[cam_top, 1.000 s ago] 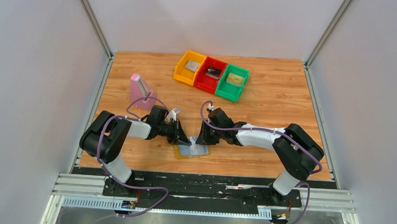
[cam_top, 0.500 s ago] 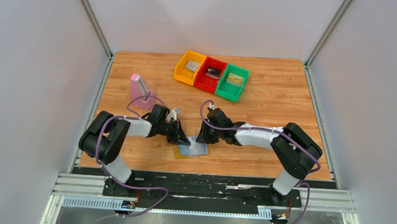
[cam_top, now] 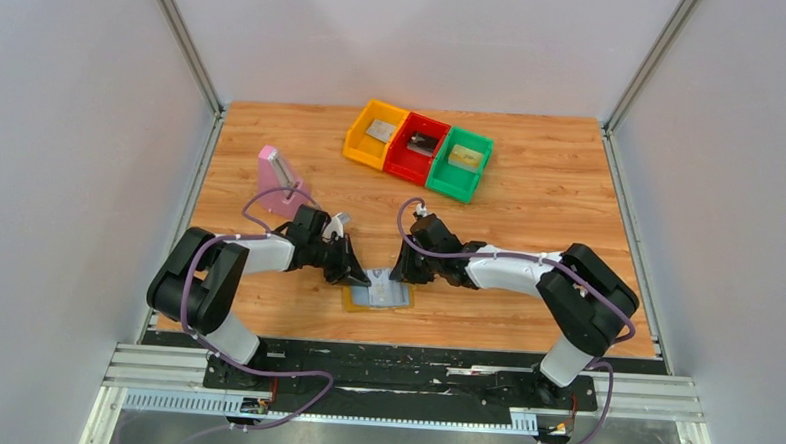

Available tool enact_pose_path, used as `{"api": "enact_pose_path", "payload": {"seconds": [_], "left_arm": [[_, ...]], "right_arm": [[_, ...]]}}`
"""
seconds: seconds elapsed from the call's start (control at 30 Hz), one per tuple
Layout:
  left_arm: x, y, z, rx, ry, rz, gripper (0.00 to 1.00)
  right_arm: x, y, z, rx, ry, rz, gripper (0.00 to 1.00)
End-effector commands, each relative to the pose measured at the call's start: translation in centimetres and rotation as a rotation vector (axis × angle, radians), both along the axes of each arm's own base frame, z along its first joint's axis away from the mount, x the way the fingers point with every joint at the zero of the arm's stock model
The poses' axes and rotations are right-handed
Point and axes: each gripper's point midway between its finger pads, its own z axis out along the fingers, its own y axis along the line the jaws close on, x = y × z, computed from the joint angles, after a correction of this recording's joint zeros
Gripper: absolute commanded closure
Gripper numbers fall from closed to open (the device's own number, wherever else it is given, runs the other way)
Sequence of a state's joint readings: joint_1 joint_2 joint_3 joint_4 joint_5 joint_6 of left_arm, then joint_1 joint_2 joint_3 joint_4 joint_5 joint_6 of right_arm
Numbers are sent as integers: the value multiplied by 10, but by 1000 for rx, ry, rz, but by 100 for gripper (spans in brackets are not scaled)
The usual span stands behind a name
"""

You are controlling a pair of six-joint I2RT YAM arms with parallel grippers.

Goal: Take the credit cards out of the card holder
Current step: Remove the credit card from the card holder.

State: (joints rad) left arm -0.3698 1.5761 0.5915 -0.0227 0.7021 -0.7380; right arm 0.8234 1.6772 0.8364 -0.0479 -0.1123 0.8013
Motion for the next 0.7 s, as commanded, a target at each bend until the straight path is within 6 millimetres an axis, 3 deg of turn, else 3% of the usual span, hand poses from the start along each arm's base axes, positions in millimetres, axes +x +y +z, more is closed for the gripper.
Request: {"api": "enact_pose_path", "payload": {"seconds": [0.0, 0.2, 0.3, 0.4, 0.67], "left_arm": [[4, 2, 7, -14, -43, -9, 100], [6, -7, 14, -84, -59, -20, 100], [6, -15, 18, -109, -66, -31, 100], [5, -20, 16, -111, -60, -42, 100], [2, -18, 6, -82, -37, -46, 100]], "right_arm": [[-11, -29, -19, -126, 29, -8, 80], [-12, 1, 38, 45, -62, 90, 78], [-14, 16, 56, 126, -80, 128, 78], [-14, 23, 56, 142, -76, 141, 78], [-20, 22, 13, 81, 28, 131, 79]]}}
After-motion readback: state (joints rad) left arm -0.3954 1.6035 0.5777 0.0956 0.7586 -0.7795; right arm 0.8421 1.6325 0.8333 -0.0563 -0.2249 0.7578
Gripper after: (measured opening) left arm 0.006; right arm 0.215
